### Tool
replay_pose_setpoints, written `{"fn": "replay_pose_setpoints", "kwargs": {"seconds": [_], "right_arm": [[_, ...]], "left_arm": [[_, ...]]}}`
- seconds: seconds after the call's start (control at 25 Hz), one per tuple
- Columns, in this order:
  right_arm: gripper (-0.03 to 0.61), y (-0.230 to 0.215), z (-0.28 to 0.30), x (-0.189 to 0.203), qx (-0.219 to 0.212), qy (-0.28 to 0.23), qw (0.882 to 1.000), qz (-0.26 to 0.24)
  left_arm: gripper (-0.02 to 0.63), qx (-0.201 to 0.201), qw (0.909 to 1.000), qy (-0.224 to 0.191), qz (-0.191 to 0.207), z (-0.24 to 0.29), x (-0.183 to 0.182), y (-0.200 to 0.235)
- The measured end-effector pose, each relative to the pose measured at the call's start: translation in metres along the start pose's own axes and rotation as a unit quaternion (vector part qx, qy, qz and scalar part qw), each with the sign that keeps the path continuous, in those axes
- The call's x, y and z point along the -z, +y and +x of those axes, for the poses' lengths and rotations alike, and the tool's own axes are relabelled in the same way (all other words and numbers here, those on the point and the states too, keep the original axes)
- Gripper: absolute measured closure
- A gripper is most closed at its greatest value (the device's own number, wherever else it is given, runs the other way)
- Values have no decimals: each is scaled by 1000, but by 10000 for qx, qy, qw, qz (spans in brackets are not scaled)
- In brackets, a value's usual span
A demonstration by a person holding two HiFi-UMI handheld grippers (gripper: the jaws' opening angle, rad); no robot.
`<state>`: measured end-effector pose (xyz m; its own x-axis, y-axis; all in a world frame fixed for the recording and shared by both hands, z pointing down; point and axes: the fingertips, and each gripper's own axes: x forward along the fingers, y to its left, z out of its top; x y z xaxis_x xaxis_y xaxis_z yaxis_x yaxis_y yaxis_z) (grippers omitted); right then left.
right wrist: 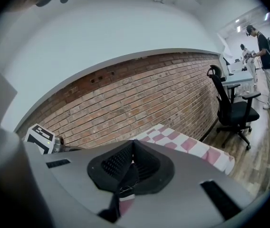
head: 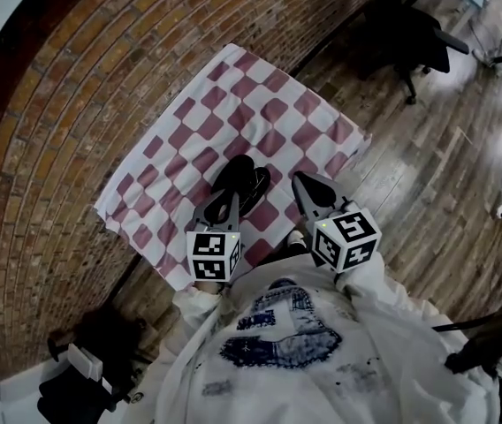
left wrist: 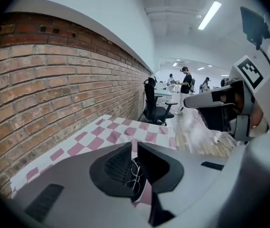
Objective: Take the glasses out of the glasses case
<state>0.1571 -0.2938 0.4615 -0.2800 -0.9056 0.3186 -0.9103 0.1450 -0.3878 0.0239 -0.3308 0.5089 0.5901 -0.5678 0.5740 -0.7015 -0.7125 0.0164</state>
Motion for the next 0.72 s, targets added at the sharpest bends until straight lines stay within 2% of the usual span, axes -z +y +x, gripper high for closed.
{"fn": "replay_pose_setpoints", "kwargs": {"seconds": [0.08,0.32,0.4,0.56,0.72], "right_arm": [[565,-2,2,3,6,44,10000,30],[565,-9,8,9,35,118,9998,123],[565,-10,9,11,51,126,9998,165],[565,-19,10,12,95,147,9995,269],[565,-28,11,14,151,181,9991,352]], "left_arm": [[585,122,9998,126,30,8,4,-1],[518,528,9963,660,177,34,23,-5],[501,681,9936,880,214,43,32,-7],[444,1016,9855,1356,36,62,53,-14],[399,1112,9796,1663,212,76,68,-15]]}}
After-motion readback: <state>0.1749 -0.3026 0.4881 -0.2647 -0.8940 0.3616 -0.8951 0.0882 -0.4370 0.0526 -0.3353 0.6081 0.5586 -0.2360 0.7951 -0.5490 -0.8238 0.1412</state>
